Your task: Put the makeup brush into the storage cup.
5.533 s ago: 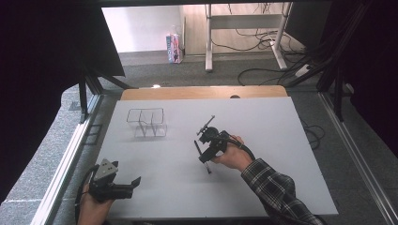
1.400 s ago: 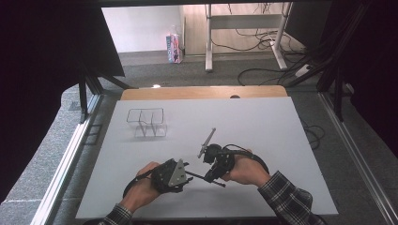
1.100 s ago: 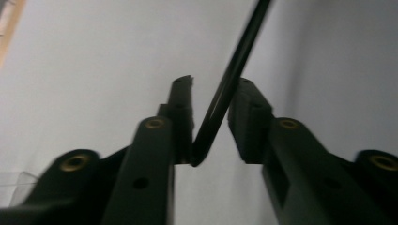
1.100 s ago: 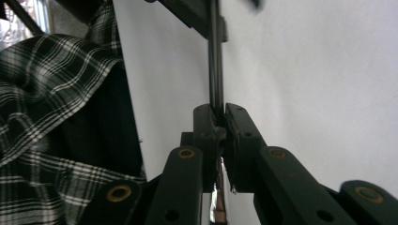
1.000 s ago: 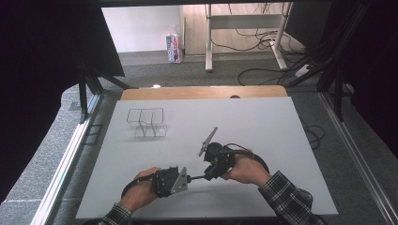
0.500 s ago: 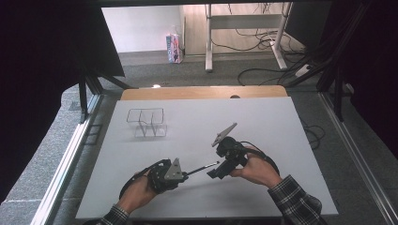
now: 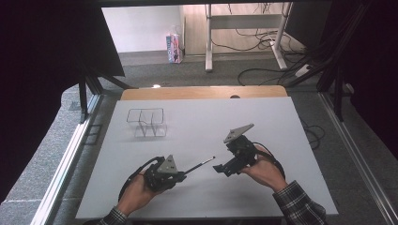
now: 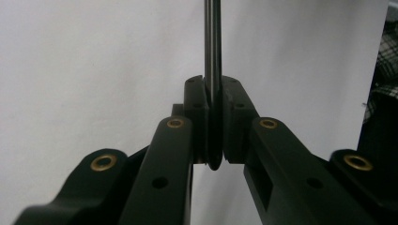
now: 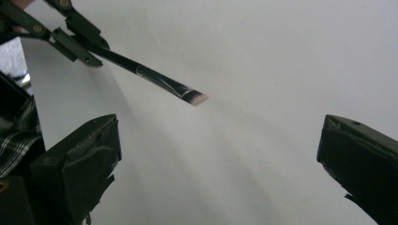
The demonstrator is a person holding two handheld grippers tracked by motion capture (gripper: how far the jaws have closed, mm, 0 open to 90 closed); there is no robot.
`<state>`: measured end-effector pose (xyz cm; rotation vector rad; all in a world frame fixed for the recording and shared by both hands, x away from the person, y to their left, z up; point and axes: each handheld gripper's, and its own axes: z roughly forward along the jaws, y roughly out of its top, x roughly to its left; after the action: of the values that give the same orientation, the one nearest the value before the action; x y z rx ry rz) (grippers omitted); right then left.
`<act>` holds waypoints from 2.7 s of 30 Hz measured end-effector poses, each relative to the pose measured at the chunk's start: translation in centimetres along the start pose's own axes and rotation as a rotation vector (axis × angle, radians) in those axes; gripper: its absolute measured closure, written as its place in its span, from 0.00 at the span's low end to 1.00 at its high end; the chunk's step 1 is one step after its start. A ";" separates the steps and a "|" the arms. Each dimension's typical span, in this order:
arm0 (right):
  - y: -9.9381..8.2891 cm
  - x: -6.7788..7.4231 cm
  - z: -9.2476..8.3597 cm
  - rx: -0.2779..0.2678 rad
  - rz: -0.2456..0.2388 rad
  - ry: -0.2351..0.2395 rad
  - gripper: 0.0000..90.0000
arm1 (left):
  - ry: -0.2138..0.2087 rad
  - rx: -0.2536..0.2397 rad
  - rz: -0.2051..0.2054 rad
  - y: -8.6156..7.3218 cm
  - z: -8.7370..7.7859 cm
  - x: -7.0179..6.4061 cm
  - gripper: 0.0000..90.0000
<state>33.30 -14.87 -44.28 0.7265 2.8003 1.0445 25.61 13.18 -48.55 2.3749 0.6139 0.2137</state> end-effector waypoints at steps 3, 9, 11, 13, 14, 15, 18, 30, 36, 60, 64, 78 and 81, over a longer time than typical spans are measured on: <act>-0.4 0.0 -0.2 -0.035 0.025 -0.004 0.00 | -0.014 -0.035 -0.050 -0.3 -0.2 0.2 0.92; -1.0 -0.1 -0.2 -0.067 0.072 0.022 0.00 | -0.044 -0.103 -0.124 -0.6 -0.7 0.5 0.92; -1.1 -0.1 -0.2 -0.084 0.086 0.037 0.00 | -0.054 -0.119 -0.136 -0.7 -0.8 0.6 0.92; -1.1 0.0 -0.2 -0.093 0.093 0.042 0.00 | -0.059 -0.131 -0.147 -0.8 -0.9 0.6 0.92; -1.0 0.0 -0.3 -0.116 0.107 0.048 0.00 | -0.070 -0.151 -0.163 -0.8 -0.9 0.7 0.92; -1.0 0.0 -0.3 -0.120 0.111 0.048 0.00 | -0.079 -0.167 -0.177 -0.9 -1.0 0.8 0.92; -0.8 0.1 -0.4 -0.149 0.127 0.069 0.00 | -0.102 -0.205 -0.201 -1.0 -1.1 0.8 0.92; 0.2 1.1 -0.5 -0.210 0.184 0.144 0.10 | -0.179 -0.331 -0.256 -1.1 -1.0 0.8 0.92; 0.3 0.9 -0.8 -0.294 0.237 0.216 0.34 | -0.203 -0.350 -0.261 -1.0 -0.9 0.6 0.92; 0.2 0.3 -0.3 -0.355 0.315 0.429 0.93 | -0.155 -0.271 -0.196 -0.4 -0.1 0.1 0.56; 0.2 0.3 -0.6 -0.330 0.274 0.364 0.93 | -0.142 -0.252 -0.203 -0.3 0.0 0.1 0.38; 1.2 2.1 -0.2 -0.194 0.064 0.242 0.93 | -0.161 -0.222 -0.183 0.5 0.4 -0.1 0.32; 1.3 2.5 0.0 -0.186 0.041 0.250 0.93 | -0.158 -0.216 -0.165 0.9 0.5 -0.2 0.38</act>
<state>31.59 -12.84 -43.17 0.6772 2.8430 1.4744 25.88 12.20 -48.36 2.0985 0.6713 0.0178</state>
